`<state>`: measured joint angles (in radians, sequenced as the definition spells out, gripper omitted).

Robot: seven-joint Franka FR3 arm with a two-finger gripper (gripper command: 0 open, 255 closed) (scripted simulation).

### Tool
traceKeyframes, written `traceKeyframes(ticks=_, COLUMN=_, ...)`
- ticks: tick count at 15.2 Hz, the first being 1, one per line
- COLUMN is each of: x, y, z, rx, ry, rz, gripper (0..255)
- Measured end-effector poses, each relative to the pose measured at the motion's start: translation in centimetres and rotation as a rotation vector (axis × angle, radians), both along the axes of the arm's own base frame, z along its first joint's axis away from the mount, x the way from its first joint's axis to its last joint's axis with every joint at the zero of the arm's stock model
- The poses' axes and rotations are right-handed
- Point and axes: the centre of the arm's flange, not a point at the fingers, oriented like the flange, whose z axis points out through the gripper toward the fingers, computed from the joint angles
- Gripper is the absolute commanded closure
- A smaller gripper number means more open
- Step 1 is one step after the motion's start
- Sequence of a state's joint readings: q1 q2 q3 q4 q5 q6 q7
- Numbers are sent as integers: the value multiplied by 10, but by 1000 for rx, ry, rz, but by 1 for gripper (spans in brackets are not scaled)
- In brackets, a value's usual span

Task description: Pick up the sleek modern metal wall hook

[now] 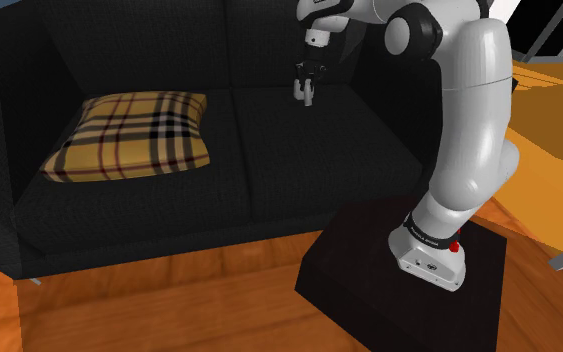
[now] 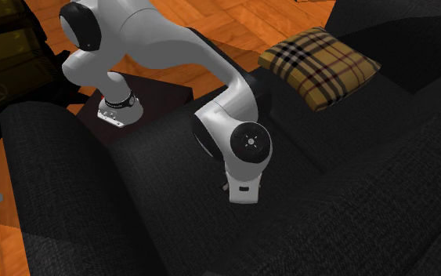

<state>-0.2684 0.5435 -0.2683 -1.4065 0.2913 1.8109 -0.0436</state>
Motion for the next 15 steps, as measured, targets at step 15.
traceKeyframes(ticks=15, x=1, y=0, z=67, rx=0, ry=1, rz=0, gripper=255)
